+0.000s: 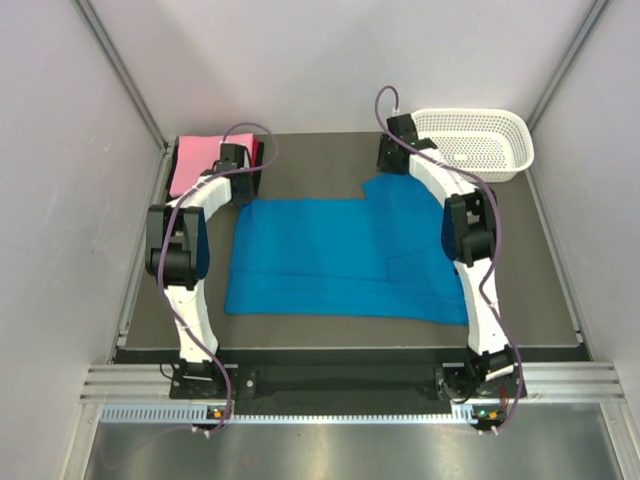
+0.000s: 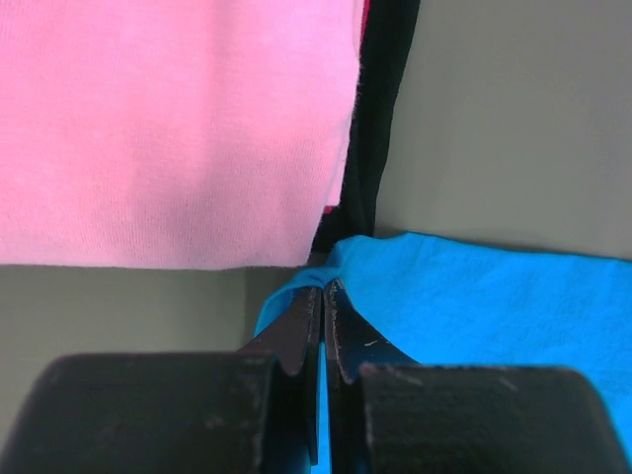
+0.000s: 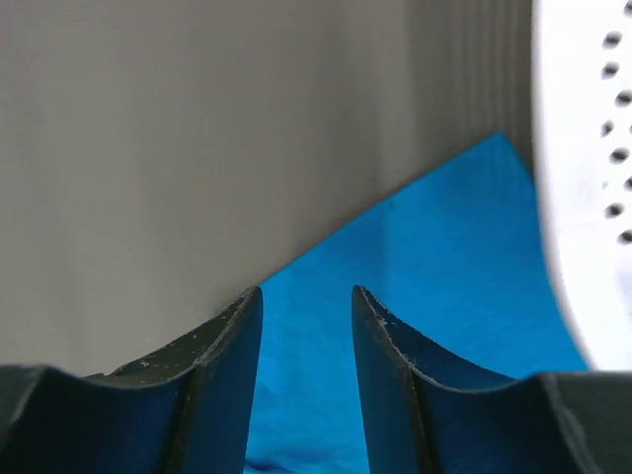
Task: Fold and stack the t-shirts
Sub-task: Fold the tshirt
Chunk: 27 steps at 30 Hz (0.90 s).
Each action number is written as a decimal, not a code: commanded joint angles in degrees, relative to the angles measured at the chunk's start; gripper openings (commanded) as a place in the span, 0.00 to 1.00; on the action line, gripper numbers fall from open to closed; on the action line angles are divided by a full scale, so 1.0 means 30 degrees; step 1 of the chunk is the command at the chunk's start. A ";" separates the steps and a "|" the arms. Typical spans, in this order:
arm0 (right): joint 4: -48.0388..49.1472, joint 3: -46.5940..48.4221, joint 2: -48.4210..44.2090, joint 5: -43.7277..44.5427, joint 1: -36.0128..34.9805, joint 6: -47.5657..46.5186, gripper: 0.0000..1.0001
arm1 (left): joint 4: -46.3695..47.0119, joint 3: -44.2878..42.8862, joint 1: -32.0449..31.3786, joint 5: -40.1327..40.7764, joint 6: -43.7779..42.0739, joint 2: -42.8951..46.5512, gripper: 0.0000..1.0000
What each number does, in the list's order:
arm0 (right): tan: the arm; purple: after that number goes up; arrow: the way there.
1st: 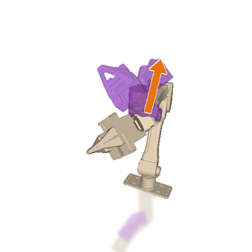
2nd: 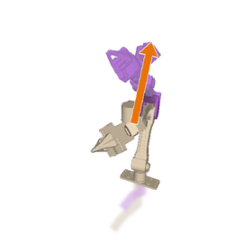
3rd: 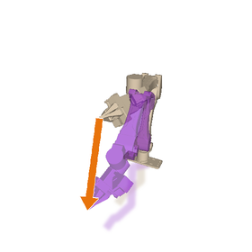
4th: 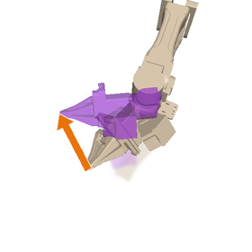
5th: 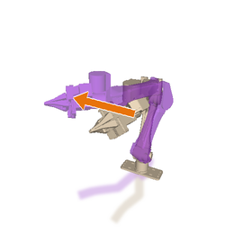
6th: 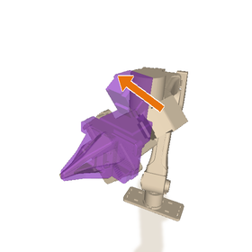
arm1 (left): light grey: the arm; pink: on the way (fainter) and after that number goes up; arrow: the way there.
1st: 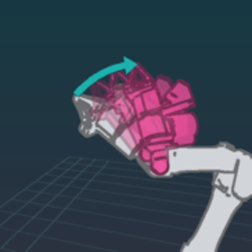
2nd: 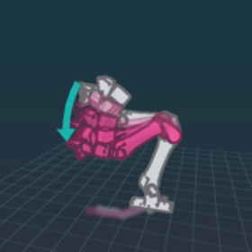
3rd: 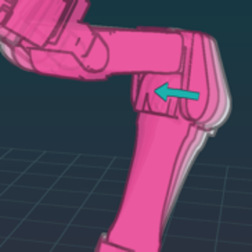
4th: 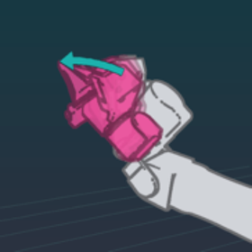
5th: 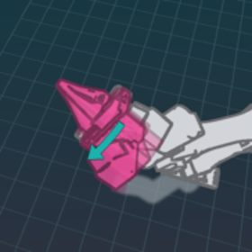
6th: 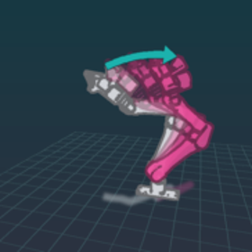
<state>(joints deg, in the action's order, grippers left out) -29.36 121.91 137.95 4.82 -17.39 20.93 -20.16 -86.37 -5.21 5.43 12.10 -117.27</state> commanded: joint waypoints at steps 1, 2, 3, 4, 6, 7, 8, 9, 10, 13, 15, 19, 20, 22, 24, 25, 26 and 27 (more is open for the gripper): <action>0.0120 0.0234 0.0422 0.1439 -0.0472 0.3360 0.42 | 0.0041 0.0107 -0.0020 0.0299 0.0508 0.1034 0.00; 0.0352 0.0146 0.0510 0.1498 -0.0503 0.3627 0.42 | 0.0070 0.0253 -0.0020 0.0328 0.0537 0.1063 0.00; 0.0413 0.0059 0.0540 0.1615 -0.0561 0.3890 0.42 | 0.0187 0.0341 -0.0020 0.0299 0.0567 0.1180 0.00; 0.0413 0.0000 0.0656 0.1819 -0.0649 0.4415 0.42 | 0.0217 0.0458 -0.0020 0.0328 0.0567 0.1268 0.00; 0.0355 -0.0205 0.0774 0.2464 -0.0650 0.5091 0.42 | 0.0392 0.0693 -0.0020 0.0503 0.0509 0.1385 0.00; 0.0326 -0.0264 0.0803 0.2582 -0.0650 0.5761 0.41 | 0.0393 0.0752 -0.0020 0.0649 0.0479 0.1386 0.00; 0.0383 -0.0352 0.0775 0.2873 -0.0679 0.6087 0.41 | 0.0393 0.0810 -0.0020 0.0708 0.0450 0.1415 0.00; 0.0500 -0.0643 0.0774 0.2934 -0.0679 0.6438 0.41 | 0.0422 0.0869 -0.0020 0.0680 0.0450 0.1386 0.00; 0.0501 -0.0703 0.0832 0.2993 -0.0708 0.7080 0.41 | 0.0480 0.0927 -0.0020 0.0680 0.0479 0.1386 0.00; 0.0530 -0.0529 0.1299 0.2818 -0.0795 0.8107 0.40 | 0.0626 0.1045 -0.0020 0.0475 0.0596 0.1386 0.00; 0.0443 -0.0208 0.1564 0.2729 -0.0971 0.8404 0.40 | 0.0656 0.1074 -0.0020 0.0475 0.0626 0.1386 0.00; -0.0288 0.0262 0.2063 0.3051 -0.1206 0.8872 0.40 | 0.0744 0.1220 -0.0020 0.0621 0.0655 0.1445 0.00; -0.0580 0.0350 0.2180 0.3342 -0.1206 0.9048 0.40 | 0.0831 0.1221 -0.0020 0.0650 0.0655 0.1474 0.00; -0.1717 0.0992 0.2647 0.3694 -0.1206 0.9341 0.40 | 0.0832 0.1250 -0.0020 0.0709 0.0655 0.1474 0.00; -0.2425 0.1723 0.3115 0.3842 -0.1206 0.9459 0.40 | 0.0862 0.1250 -0.0020 0.0680 0.0742 0.1474 0.00; -0.3009 0.1902 0.3263 0.3988 -0.1206 0.9431 0.39 | 0.0891 0.1308 -0.0020 0.0680 0.0772 0.1503 0.00; -0.3246 0.2106 0.3352 0.4134 -0.1206 0.9430 0.38 | 0.0891 0.1338 -0.0020 0.0709 0.0859 0.1503 0.00; -0.3365 0.2079 0.3440 0.4165 -0.1206 0.9459 0.36 | 0.0978 0.1367 -0.0020 0.0680 0.0918 0.1532 0.00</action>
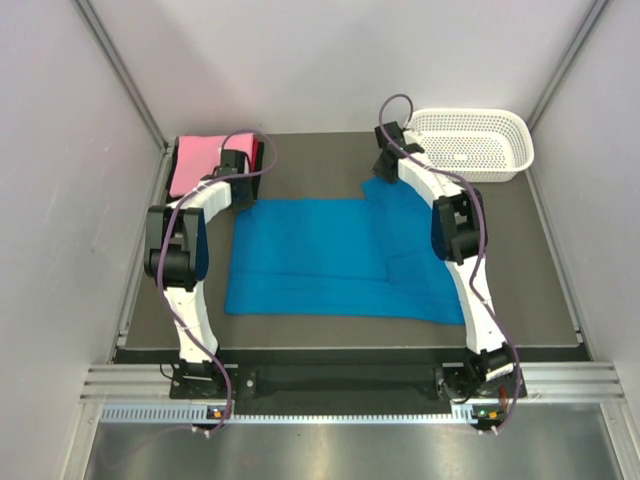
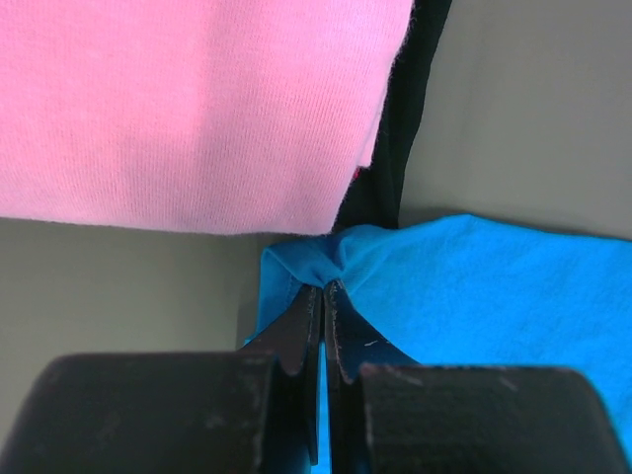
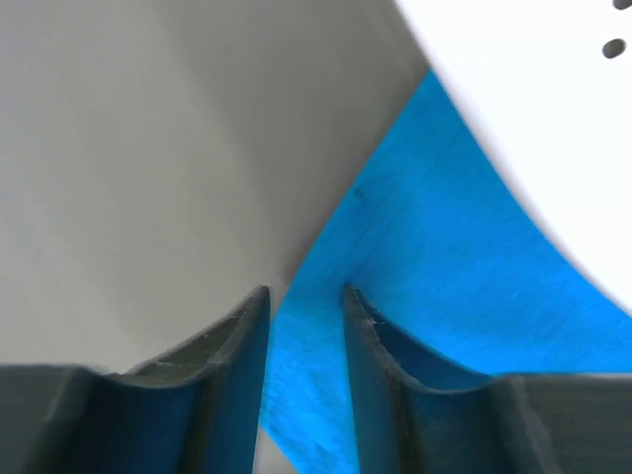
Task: Fold and stack the t-shirts
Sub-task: Fold the tshirt
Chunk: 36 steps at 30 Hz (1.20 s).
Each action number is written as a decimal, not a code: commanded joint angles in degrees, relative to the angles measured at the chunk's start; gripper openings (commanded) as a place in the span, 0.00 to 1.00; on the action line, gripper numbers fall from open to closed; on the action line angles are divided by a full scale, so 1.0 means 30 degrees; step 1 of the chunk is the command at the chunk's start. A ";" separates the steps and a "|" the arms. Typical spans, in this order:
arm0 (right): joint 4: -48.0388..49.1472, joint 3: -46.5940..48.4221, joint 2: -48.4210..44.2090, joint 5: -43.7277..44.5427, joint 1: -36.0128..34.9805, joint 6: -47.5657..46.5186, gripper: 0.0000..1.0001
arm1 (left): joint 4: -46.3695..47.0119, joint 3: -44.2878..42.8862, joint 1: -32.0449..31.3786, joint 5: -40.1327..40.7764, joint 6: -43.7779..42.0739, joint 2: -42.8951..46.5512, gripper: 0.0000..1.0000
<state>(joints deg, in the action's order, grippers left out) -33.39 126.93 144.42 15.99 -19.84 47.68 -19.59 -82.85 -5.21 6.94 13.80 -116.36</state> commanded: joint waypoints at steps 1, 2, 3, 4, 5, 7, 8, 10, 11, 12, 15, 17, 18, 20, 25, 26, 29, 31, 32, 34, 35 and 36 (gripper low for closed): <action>-0.2054 0.0345 0.1342 0.0384 -0.0419 0.0252 0.30 | 0.0789 0.0252 -0.0020 0.0177 0.0379 0.1198 0.00; -0.1997 0.0374 0.1401 0.0093 -0.0391 0.0104 0.27 | 0.0818 0.0253 -0.0020 0.0119 0.0409 0.1197 0.00; -0.1909 0.0374 0.1459 -0.0142 -0.0390 -0.0101 0.25 | 0.0819 0.0224 -0.0020 0.0089 0.0438 0.1197 0.00; -0.1415 0.0345 0.1460 -0.0405 -0.0419 -0.0828 0.25 | 0.0790 0.0224 -0.0020 0.0060 0.0467 0.1197 0.00; -0.0975 0.0316 0.1402 -0.1394 -0.0449 -0.1473 0.27 | 0.0760 0.0224 -0.0020 0.0089 0.0496 0.1226 0.00; 0.0282 0.0053 0.1139 -0.2977 -0.0478 -0.3612 0.33 | 0.0644 0.0194 -0.0020 0.0089 0.0497 0.1285 0.00; 0.0376 -0.0122 0.1021 -0.2928 -0.0565 -0.4082 0.34 | 0.0672 0.0165 -0.0020 0.0089 0.0497 0.1343 0.00; 0.0987 -0.0706 0.0291 -0.2723 -0.0624 -0.5080 0.36 | 0.0614 0.0194 -0.0020 0.0002 0.0526 0.1431 0.00; 0.1398 -0.1580 -0.0060 -0.2751 -0.0654 -0.5344 0.36 | 0.0614 0.0194 -0.0020 -0.0028 0.0526 0.1432 0.00; 0.1866 -0.2024 -0.0673 -0.2751 -0.0683 -0.5985 0.37 | 0.0585 0.0194 -0.0020 -0.0086 0.0526 0.1519 0.00; 0.3070 -0.2819 -0.1497 -0.2956 -0.0712 -0.7245 0.38 | 0.0555 0.0253 -0.0020 -0.0028 0.0526 0.1520 0.00; 0.3364 -0.2877 -0.1761 -0.2898 -0.0800 -0.7950 0.38 | 0.0555 0.0282 -0.0020 0.0060 0.0555 0.1549 0.00; 0.3539 -0.2965 -0.2082 -0.2840 -0.1003 -0.8650 0.39 | 0.0526 0.0253 -0.0020 0.0031 0.0526 0.1520 0.00; 0.4066 -0.3141 -0.2348 -0.2751 -0.1326 -0.9328 0.40 | 0.0497 0.0224 -0.0020 0.0060 0.0643 0.1491 0.00; 0.4244 -0.2937 -0.2525 -0.2606 -0.2001 -1.0765 0.41 | 0.0467 0.0224 -0.0020 0.0118 0.0731 0.1403 0.00; 0.4244 -0.2907 -0.2467 -0.2576 -0.2118 -1.0854 0.41 | 0.0409 0.0224 -0.0020 0.0147 0.0789 0.1402 0.00; 0.3981 -0.2878 -0.2174 -0.2372 -0.2294 -1.1030 0.41 | 0.0409 0.0195 -0.0020 0.0235 0.0761 0.1373 0.00; 0.3893 -0.2907 -0.1998 -0.1993 -0.2353 -1.1060 0.42 | 0.0380 0.0165 -0.0020 0.0294 0.0760 0.1344 0.00; 0.3863 -0.2936 -0.1968 -0.1845 -0.2353 -1.1089 0.42 | 0.0379 0.0165 -0.0020 0.0323 0.0731 0.1373 0.00; 0.3601 -0.2820 -0.1764 -0.1436 -0.2353 -1.1118 0.41 | 0.0350 0.0136 -0.0020 0.0382 0.0702 0.1314 0.00; 0.3513 -0.2703 -0.1734 -0.1375 -0.2382 -1.1118 0.41 | 0.0321 0.0107 -0.0020 0.0411 0.0702 0.1256 0.00; 0.3367 -0.2673 -0.1647 -0.1345 -0.2353 -1.1205 0.40 | 0.0292 0.0106 -0.0020 0.0382 0.0673 0.1256 0.00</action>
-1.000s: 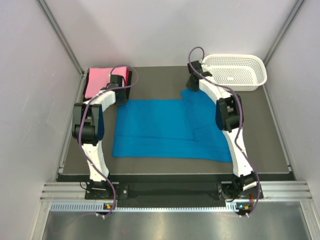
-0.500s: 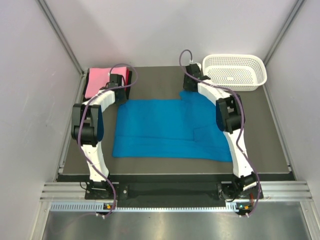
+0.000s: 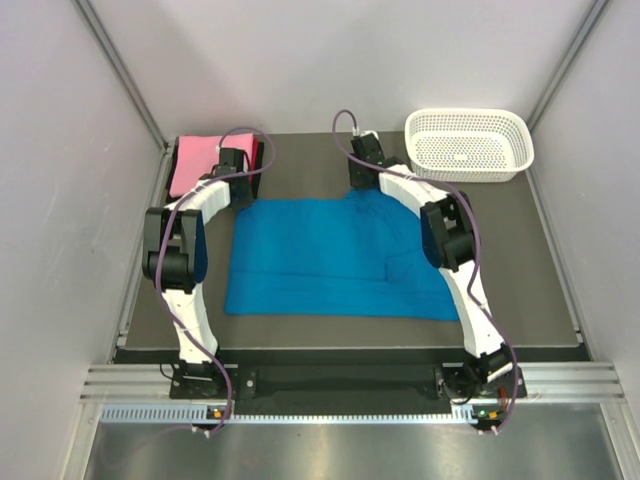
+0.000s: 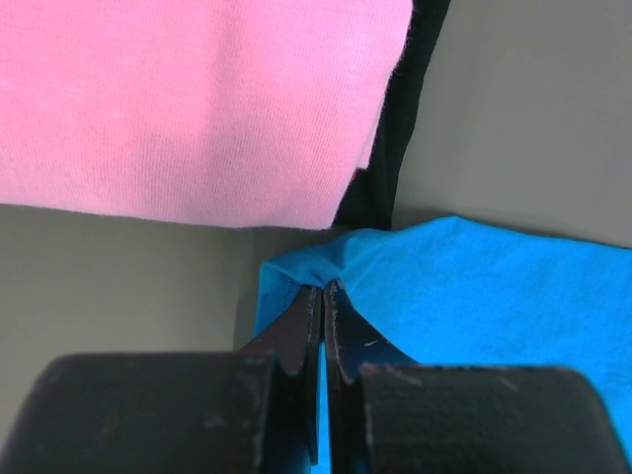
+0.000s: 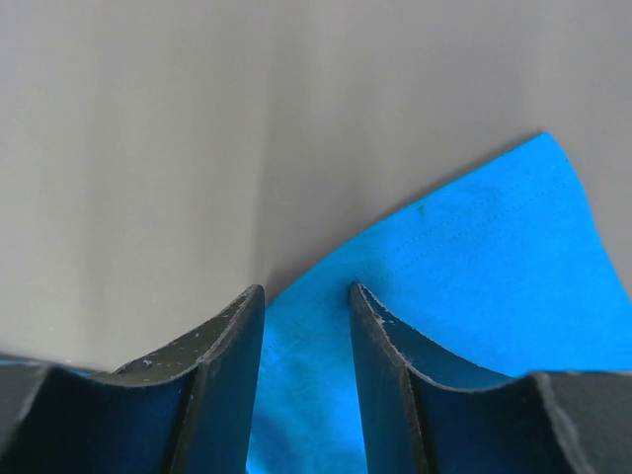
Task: Fold and stack the t-shirts
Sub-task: Fold the tshirt
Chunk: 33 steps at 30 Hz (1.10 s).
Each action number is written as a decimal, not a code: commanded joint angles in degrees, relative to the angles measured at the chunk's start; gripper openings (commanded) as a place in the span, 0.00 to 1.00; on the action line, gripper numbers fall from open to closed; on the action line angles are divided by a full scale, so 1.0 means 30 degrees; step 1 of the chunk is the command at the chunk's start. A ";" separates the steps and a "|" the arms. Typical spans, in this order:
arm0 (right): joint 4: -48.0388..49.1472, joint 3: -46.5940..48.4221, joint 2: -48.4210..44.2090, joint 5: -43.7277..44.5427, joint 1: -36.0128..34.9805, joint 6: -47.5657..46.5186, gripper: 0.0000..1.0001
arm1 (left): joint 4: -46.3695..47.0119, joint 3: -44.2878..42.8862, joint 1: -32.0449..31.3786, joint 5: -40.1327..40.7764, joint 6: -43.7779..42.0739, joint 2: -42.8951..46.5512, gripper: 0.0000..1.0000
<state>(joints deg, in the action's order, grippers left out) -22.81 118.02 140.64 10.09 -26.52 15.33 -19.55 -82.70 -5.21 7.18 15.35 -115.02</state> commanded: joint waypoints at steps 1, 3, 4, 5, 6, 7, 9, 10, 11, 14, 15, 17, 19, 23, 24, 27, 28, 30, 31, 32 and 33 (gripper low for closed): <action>-0.0248 0.0300 -0.0414 0.0941 -0.0153 -0.0394 0.40 | 0.0248 0.0055 -0.0020 0.0331 0.0155 0.0811 0.00; -0.0279 0.0037 -0.0880 0.1294 -0.0124 -0.0307 0.40 | 0.0219 0.0085 -0.0020 0.0419 0.0126 0.0753 0.00; -0.0249 -0.0051 -0.1086 0.1325 -0.0066 -0.0335 0.40 | 0.0218 0.0056 -0.0020 0.0448 0.0097 0.0753 0.00; -0.0278 0.0035 -0.1437 0.1180 0.0051 -0.0422 0.40 | 0.0247 0.0055 -0.0020 0.0477 0.0068 0.0753 0.00; -0.0336 0.0094 -0.1614 0.1092 0.0139 -0.0539 0.41 | 0.0218 0.0055 -0.0020 0.0478 0.0096 0.0753 0.00; -0.0308 0.0153 -0.1819 0.0975 0.0227 -0.0628 0.41 | 0.0247 0.0084 -0.0020 0.0449 0.0126 0.0695 0.00; 0.0070 0.0066 -0.2405 0.0624 0.0520 -0.0891 0.42 | 0.0306 0.0114 -0.0020 0.0565 0.0097 0.0636 0.00; 0.0247 0.0007 -0.2552 0.0274 0.0666 -0.0950 0.42 | 0.0277 0.0114 -0.0020 0.0653 0.0068 0.0491 0.00; 0.0365 0.0007 -0.2611 0.0184 0.0870 -0.1067 0.42 | 0.0277 0.0114 -0.0020 0.0770 0.0067 0.0431 0.00; 0.0630 0.0357 -0.2466 0.0124 0.1310 -0.1478 0.43 | 0.0131 -0.0003 -0.0020 0.1063 0.0009 0.0255 0.00; 0.0688 0.0474 -0.2233 0.0095 0.1457 -0.1710 0.43 | 0.0101 -0.0032 -0.0020 0.1151 -0.0049 0.0226 0.00; 0.0631 0.1030 -0.1940 0.0066 0.1778 -0.2033 0.43 | 0.0071 -0.0091 -0.0020 0.1327 -0.0138 0.0167 0.00; 0.0513 0.1527 -0.1471 -0.0109 0.2072 -0.2122 0.43 | 0.0042 -0.0120 -0.0020 0.1386 -0.0225 0.0196 0.00; 0.0718 0.2027 -0.0565 -0.0783 0.2745 -0.2414 0.43 | 0.0130 -0.0120 -0.0020 0.1503 -0.0284 0.0255 0.00; 0.0747 0.2173 -0.0358 -0.0958 0.2805 -0.2503 0.44 | 0.0188 -0.0120 0.0009 0.1503 -0.0284 0.0255 0.00; 0.0543 0.3081 0.0462 -0.1720 0.3099 -0.2854 0.45 | 0.0335 -0.0149 0.0009 0.1299 -0.0255 0.0196 0.00; 0.0484 0.3460 0.0696 -0.1983 0.3157 -0.2942 0.45 | 0.0335 -0.0179 0.0009 0.1298 -0.0226 0.0109 0.00; 0.0309 0.3814 0.1254 -0.2044 0.3216 -0.3264 0.47 | 0.0365 -0.0208 0.0009 0.1239 -0.0138 0.0050 0.00; 0.0308 0.3960 0.1400 -0.2015 0.3274 -0.3323 0.47 | 0.0394 -0.0208 -0.0020 0.1181 -0.0109 0.0021 0.00; 0.0366 0.3962 0.1605 -0.2044 0.3362 -0.3266 0.47 | 0.0394 -0.0208 0.0009 0.1181 -0.0079 -0.0009 0.00; 0.0366 0.3962 0.1694 -0.2131 0.3421 -0.3149 0.48 | 0.0423 -0.0208 -0.0020 0.1123 -0.0079 -0.0067 0.00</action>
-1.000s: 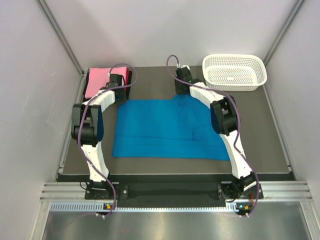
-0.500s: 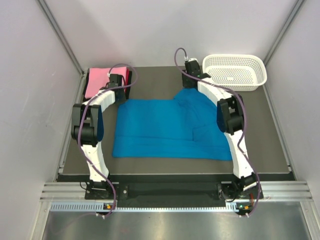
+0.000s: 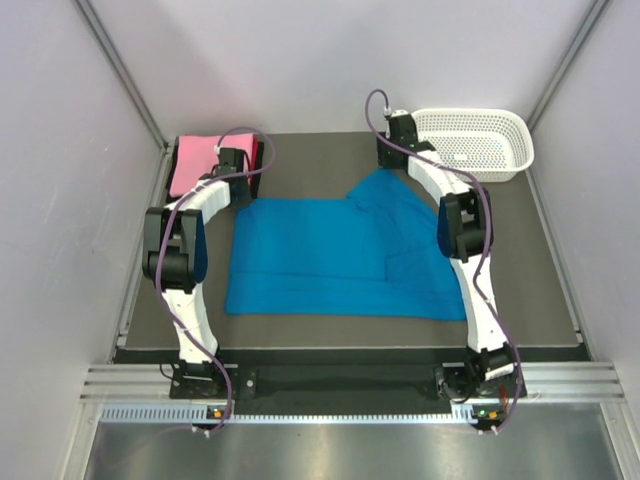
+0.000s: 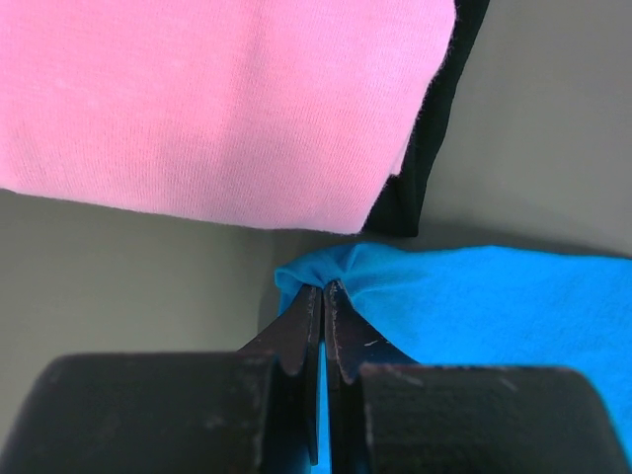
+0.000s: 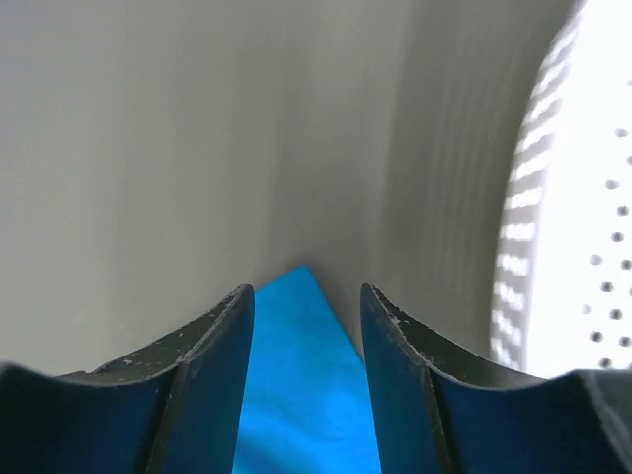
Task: Fold and stack the t-shirts
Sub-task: Fold the tshirt
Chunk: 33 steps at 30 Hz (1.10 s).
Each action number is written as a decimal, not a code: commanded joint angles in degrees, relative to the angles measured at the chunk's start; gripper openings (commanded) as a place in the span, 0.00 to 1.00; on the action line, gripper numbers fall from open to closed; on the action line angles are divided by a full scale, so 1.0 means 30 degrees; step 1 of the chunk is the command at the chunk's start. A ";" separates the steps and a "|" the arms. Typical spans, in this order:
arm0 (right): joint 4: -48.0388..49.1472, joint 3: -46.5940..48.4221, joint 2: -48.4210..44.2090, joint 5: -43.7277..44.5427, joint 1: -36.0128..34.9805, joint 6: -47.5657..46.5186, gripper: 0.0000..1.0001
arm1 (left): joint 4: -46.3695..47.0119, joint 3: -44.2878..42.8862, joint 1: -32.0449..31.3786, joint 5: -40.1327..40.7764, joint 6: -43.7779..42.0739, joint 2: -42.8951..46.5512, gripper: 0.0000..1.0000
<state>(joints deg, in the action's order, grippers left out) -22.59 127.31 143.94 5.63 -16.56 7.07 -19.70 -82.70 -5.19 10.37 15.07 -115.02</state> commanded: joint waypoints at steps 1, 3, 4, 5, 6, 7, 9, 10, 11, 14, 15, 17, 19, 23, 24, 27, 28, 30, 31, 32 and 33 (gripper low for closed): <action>0.0293 0.0924 0.0682 -0.1023 0.0157 -0.0336 0.48 | 0.0503 -0.0237 -0.0027 0.0059 -0.0013 -0.0067 0.00; 0.0205 0.1158 0.0975 -0.1492 0.0421 0.0073 0.48 | 0.0591 -0.0237 -0.0027 0.0058 -0.0014 -0.0097 0.00; 0.0205 0.1217 0.1004 -0.1814 0.0479 0.0162 0.48 | 0.0591 -0.0266 -0.0027 -0.0028 0.0015 -0.0155 0.00; 0.0002 0.1246 0.1092 -0.1788 0.0538 0.0395 0.48 | 0.0620 -0.0354 -0.0027 -0.0058 0.0045 -0.0184 0.00; -0.0116 0.1304 0.1151 -0.2310 0.0567 0.0455 0.48 | 0.0592 -0.0413 -0.0027 -0.0030 0.0074 -0.0243 0.00; -0.0204 0.1276 0.1180 -0.2431 0.0597 0.0746 0.47 | 0.0562 -0.0442 -0.0027 -0.0058 0.0103 -0.0243 0.00; -0.0614 0.1334 0.1298 -0.2665 0.0597 0.0865 0.46 | 0.0533 -0.0618 -0.0027 -0.0059 0.0103 -0.0302 0.00; -0.0731 0.1392 0.1327 -0.2609 0.0568 0.1069 0.46 | 0.0504 -0.0647 -0.0027 -0.0088 0.0133 -0.0302 0.00; -0.0935 0.1393 0.1385 -0.2521 0.0626 0.1129 0.45 | 0.0504 -0.0735 -0.0027 -0.0059 0.0133 -0.0302 0.00; -0.1054 0.1364 0.1415 -0.2462 0.0655 0.1276 0.43 | 0.0562 -0.0765 0.0002 -0.0146 0.0220 -0.0273 0.00; -0.1054 0.1364 0.1415 -0.2520 0.0656 0.1276 0.40 | 0.0533 -0.0765 -0.0027 -0.0204 0.0221 -0.0302 0.00; -0.0967 0.1393 0.1386 -0.2550 0.0656 0.1189 0.31 | 0.0562 -0.0794 -0.0027 -0.0234 0.0250 -0.0302 0.00; -0.0879 0.1364 0.1240 -0.2608 0.0656 0.1042 0.13 | 0.0533 -0.0852 -0.0027 -0.0293 0.0279 -0.0331 0.00; 0.0056 0.1013 0.0014 -0.2639 0.0627 0.0193 0.00 | 0.0386 -0.1087 0.0002 -0.0381 0.0513 -0.0507 0.00; 0.0204 0.0809 -0.0252 -0.2261 0.0684 0.0018 0.00 | 0.0357 -0.1087 0.0002 -0.0410 0.0688 -0.0507 0.00; 0.0555 0.0428 -0.1394 -0.1355 0.0831 -0.0510 0.00 | 0.0357 -0.1116 0.0002 -0.0614 0.0777 -0.0478 0.00; 0.0731 -0.0096 -0.1688 -0.1262 0.0860 -0.0598 0.00 | 0.0328 -0.1145 0.0002 -0.0557 0.0777 -0.0478 0.00; 0.1346 -0.0713 -0.2654 -0.1348 0.1152 -0.0804 0.00 | 0.0270 -0.1292 0.0002 -0.0528 0.0719 -0.0507 0.00; 0.1609 -0.1442 -0.2976 -0.1436 0.1386 -0.0804 0.00 | 0.0182 -0.1437 0.0002 -0.0527 0.0690 -0.0507 0.00; 0.2221 -0.1884 -0.3676 -0.1524 0.1475 -0.0804 0.00 | 0.0094 -0.1468 0.0002 -0.0498 0.0660 -0.0507 0.00; 0.2575 -0.2874 -0.4060 -0.1728 0.1621 -0.0804 0.00 | 0.0093 -0.1526 0.0002 -0.0498 0.0573 -0.0507 0.00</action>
<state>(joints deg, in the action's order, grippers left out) -21.67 121.99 140.44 0.14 -13.82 6.11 -19.81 -84.68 -5.19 9.23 16.60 -116.31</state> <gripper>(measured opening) 0.009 0.018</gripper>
